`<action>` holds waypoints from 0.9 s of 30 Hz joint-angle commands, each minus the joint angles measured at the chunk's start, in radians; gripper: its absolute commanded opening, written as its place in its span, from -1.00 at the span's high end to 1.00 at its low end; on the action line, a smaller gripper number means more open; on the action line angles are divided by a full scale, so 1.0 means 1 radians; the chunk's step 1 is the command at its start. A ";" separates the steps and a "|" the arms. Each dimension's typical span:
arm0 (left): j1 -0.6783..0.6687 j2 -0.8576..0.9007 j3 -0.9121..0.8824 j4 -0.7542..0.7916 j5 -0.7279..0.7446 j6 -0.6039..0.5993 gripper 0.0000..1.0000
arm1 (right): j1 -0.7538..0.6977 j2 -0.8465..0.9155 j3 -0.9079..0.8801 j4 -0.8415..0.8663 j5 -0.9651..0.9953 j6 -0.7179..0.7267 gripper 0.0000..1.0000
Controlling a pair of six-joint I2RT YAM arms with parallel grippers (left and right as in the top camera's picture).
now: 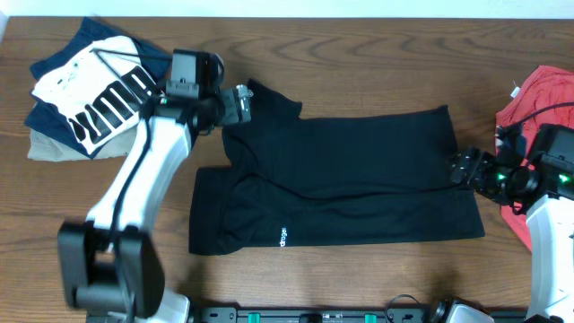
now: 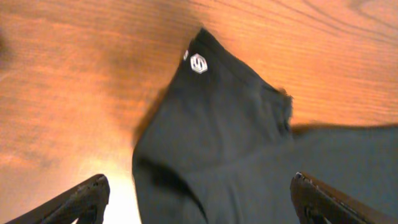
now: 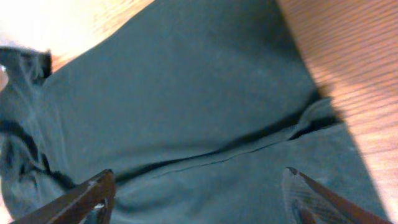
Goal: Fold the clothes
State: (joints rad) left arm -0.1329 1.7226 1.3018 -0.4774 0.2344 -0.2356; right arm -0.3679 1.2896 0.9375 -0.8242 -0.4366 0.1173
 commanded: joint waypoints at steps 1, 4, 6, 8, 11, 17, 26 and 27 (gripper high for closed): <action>0.018 0.116 0.036 0.047 0.050 0.050 -0.88 | 0.040 0.000 0.001 -0.007 -0.023 -0.014 -0.63; 0.019 0.199 0.040 0.102 0.050 0.085 -0.88 | 0.055 0.000 0.001 -0.007 -0.016 -0.014 -0.57; 0.019 0.243 0.040 0.129 0.049 0.086 -0.88 | 0.063 0.001 0.001 -0.007 -0.013 -0.014 -0.54; 0.019 0.281 0.040 0.156 0.049 0.086 -0.87 | 0.071 0.005 -0.001 -0.006 -0.008 -0.014 -0.51; 0.018 0.328 0.040 0.186 0.050 0.085 -0.86 | 0.082 0.010 -0.006 -0.007 0.004 -0.014 -0.46; 0.018 0.369 0.040 0.215 0.050 0.085 -0.58 | 0.093 0.026 -0.012 -0.002 0.022 -0.014 -0.36; -0.008 0.369 0.039 0.234 0.049 0.085 0.29 | 0.093 0.044 -0.012 0.005 0.022 -0.014 -0.25; -0.008 0.369 0.039 0.242 0.050 0.085 0.40 | 0.093 0.044 -0.012 0.005 0.022 -0.014 -0.22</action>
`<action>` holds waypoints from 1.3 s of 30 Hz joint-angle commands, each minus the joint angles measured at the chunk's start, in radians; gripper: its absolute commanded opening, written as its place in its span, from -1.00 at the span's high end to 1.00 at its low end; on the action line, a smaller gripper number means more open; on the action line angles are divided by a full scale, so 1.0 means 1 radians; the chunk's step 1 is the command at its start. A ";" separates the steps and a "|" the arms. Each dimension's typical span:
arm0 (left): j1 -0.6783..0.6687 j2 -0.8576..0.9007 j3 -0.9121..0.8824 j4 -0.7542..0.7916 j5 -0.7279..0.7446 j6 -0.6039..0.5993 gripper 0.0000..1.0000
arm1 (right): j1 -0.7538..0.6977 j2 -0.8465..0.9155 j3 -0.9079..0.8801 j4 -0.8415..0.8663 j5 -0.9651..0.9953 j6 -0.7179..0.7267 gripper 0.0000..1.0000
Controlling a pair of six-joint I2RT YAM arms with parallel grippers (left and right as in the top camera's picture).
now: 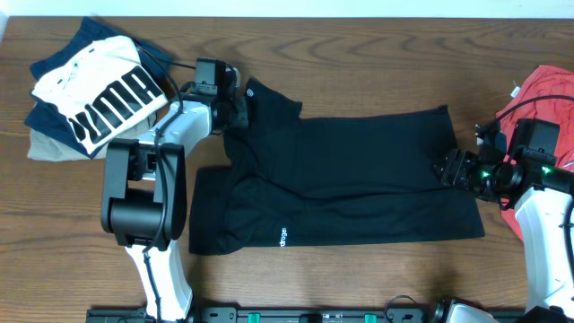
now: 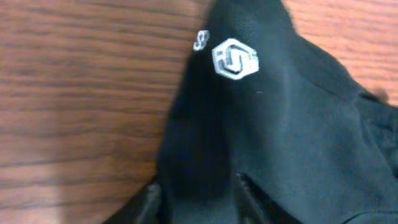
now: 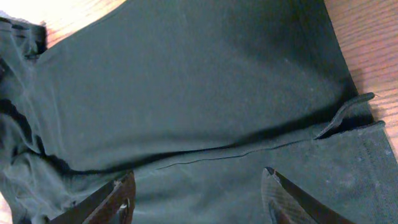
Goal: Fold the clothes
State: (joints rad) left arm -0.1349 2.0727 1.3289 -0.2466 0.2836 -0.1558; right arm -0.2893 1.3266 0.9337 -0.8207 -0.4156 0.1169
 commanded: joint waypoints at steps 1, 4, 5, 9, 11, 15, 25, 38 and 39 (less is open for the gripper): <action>-0.006 0.018 0.012 0.021 0.000 0.005 0.46 | 0.015 0.007 -0.008 0.005 0.001 -0.014 -0.16; -0.006 0.018 0.012 0.057 0.000 0.005 0.80 | 0.016 0.009 -0.008 0.027 0.020 -0.014 -0.03; -0.006 0.016 0.012 0.070 0.001 0.005 0.88 | 0.016 0.010 -0.008 0.037 0.024 -0.014 0.02; -0.006 0.001 0.013 0.070 0.000 0.002 0.88 | 0.016 0.024 -0.012 0.096 0.027 -0.014 0.03; -0.006 -0.006 0.012 0.043 0.000 0.002 0.88 | 0.016 0.037 -0.014 0.135 0.030 -0.014 0.06; -0.006 -0.016 0.013 -0.061 0.006 -0.076 0.87 | 0.016 0.087 -0.014 0.256 0.075 -0.014 0.12; -0.006 -0.029 0.013 -0.256 0.154 -0.097 0.88 | 0.016 0.319 -0.014 0.653 0.185 0.002 -0.09; -0.006 -0.151 0.012 -0.278 0.154 -0.097 0.88 | 0.072 0.590 -0.013 1.090 0.203 0.070 -0.18; -0.006 -0.151 0.012 -0.281 0.153 -0.097 0.88 | 0.082 0.601 -0.013 1.108 0.208 0.070 -0.18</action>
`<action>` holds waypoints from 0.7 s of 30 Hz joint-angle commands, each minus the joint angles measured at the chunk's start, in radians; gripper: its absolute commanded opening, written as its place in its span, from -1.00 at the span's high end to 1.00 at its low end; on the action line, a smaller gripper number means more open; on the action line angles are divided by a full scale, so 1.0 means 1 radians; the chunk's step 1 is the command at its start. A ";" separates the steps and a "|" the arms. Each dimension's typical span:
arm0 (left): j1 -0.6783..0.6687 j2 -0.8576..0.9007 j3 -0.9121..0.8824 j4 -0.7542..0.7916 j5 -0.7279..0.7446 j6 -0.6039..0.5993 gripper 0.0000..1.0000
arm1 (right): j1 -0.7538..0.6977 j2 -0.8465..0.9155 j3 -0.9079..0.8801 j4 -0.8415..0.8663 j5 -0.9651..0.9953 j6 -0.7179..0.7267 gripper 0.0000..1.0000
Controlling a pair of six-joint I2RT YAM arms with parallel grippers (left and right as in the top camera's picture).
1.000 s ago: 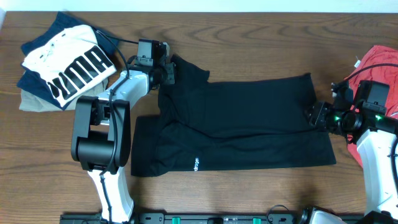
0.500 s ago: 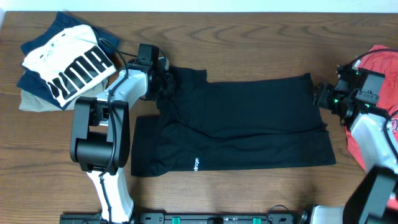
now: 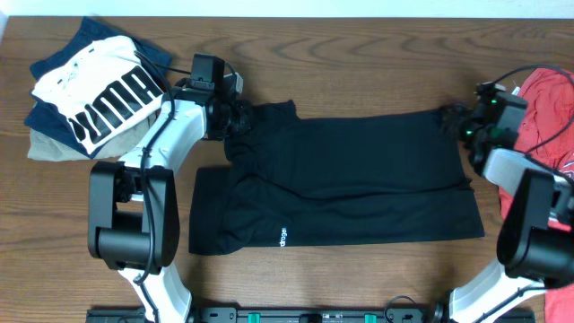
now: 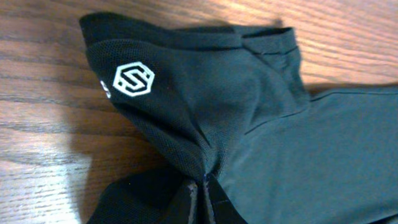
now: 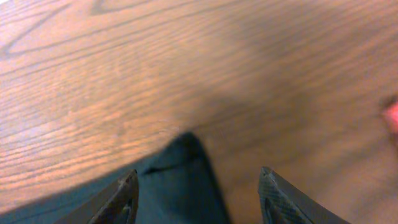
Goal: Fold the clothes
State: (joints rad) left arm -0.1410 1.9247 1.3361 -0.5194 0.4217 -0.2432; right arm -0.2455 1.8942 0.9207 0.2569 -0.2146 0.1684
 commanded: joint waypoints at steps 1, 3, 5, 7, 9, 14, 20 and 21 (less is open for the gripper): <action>0.000 -0.003 0.005 -0.011 0.016 -0.010 0.87 | 0.048 0.046 0.000 0.050 0.015 0.019 -0.18; 0.000 -0.003 0.005 -0.016 0.016 -0.010 0.88 | 0.067 0.073 0.000 0.082 0.041 0.019 -0.18; 0.000 -0.003 0.005 -0.021 0.015 -0.010 0.87 | 0.080 0.095 0.000 0.099 0.074 0.019 -0.18; 0.000 -0.003 0.005 -0.024 0.015 -0.010 0.88 | 0.090 0.114 0.000 0.103 0.136 0.046 -0.20; 0.000 -0.003 0.005 -0.028 0.015 -0.009 0.87 | 0.095 0.125 0.001 0.107 0.167 0.063 -0.22; 0.000 -0.003 0.005 -0.030 0.015 -0.009 0.87 | 0.095 0.135 0.001 0.144 0.185 0.064 -0.20; 0.000 -0.003 0.005 -0.043 0.015 -0.009 0.88 | 0.100 0.140 0.001 0.159 0.187 0.079 0.06; 0.000 -0.003 0.005 -0.044 0.015 -0.009 0.88 | 0.103 0.142 0.002 0.159 0.188 0.082 0.17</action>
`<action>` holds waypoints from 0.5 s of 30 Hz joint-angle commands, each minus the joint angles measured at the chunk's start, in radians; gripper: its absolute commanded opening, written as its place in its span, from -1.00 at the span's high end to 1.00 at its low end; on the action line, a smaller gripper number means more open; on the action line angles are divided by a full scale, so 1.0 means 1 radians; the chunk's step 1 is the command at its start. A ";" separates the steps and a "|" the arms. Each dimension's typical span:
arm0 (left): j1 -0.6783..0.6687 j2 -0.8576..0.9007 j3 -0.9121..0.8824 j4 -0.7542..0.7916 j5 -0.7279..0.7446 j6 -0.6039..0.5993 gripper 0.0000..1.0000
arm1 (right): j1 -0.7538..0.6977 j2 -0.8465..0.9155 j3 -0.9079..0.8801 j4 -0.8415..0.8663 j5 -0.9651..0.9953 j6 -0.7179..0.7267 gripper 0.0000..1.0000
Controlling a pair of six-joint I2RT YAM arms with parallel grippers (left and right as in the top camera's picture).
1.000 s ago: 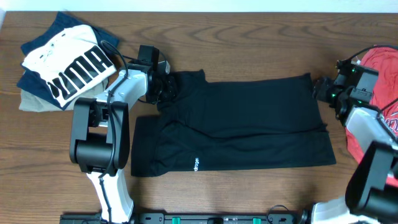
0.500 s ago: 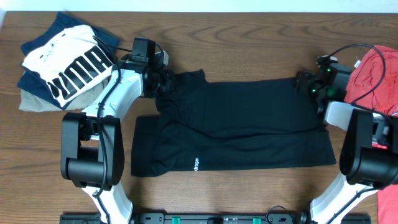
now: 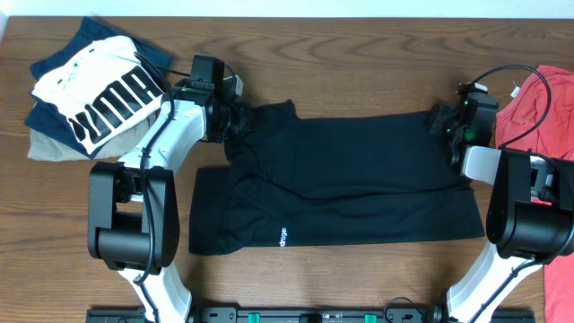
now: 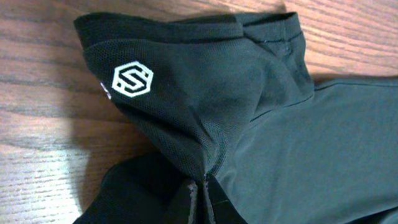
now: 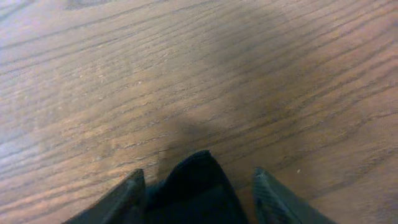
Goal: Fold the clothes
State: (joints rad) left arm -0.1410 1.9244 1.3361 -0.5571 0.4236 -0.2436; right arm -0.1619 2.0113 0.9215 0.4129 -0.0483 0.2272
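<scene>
A black shirt (image 3: 341,179) lies spread across the table, folded lengthwise, with a small white logo near its lower left. My left gripper (image 3: 235,119) is shut on the bunched sleeve (image 4: 186,81) at the shirt's top left; a white hexagon logo (image 4: 132,81) shows on that sleeve. My right gripper (image 3: 446,123) stands open at the shirt's top right corner (image 5: 199,180), one finger on each side of the cloth tip.
A stack of folded clothes (image 3: 90,90) with a black-and-white printed top lies at the far left. A red garment (image 3: 538,99) lies at the right edge, beside my right arm. Bare wood runs along the table's back edge.
My right gripper has edged in on the shirt's top right corner, which now sits deeper between its open fingers. The left gripper stays shut on the sleeve.
Both grippers hung open, the left over the sleeve, the right low at the shirt's right side. Then the left came down onto the sleeve. It was then shut on the sleeve with the right up at the top right corner, where that gripper now straddles the cloth tip.
</scene>
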 commanded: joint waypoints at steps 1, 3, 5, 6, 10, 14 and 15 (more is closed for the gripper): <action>0.000 -0.003 0.005 -0.006 0.013 -0.009 0.88 | 0.021 0.028 0.001 0.003 0.022 0.024 0.24; 0.000 -0.003 0.005 -0.007 0.013 -0.009 0.88 | 0.023 0.035 0.000 -0.002 0.022 0.027 0.51; 0.000 -0.003 0.005 -0.008 0.013 -0.009 0.88 | 0.023 0.037 0.000 -0.014 0.022 0.031 0.80; 0.000 -0.003 0.005 -0.007 0.013 -0.009 0.88 | 0.023 0.037 0.000 -0.018 0.022 0.031 0.92; 0.000 -0.003 0.005 -0.007 0.013 -0.009 0.87 | 0.023 0.036 0.000 -0.025 0.021 0.031 0.98; 0.000 -0.003 0.005 -0.007 0.013 -0.009 0.87 | 0.021 0.007 0.001 -0.073 0.022 0.031 0.98; 0.000 -0.003 0.005 -0.008 0.014 -0.009 0.88 | 0.019 -0.008 0.001 -0.092 0.023 0.030 0.98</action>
State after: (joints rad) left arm -0.1410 1.9244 1.3361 -0.5613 0.4240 -0.2436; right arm -0.1490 2.0171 0.9314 0.3660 -0.0261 0.2527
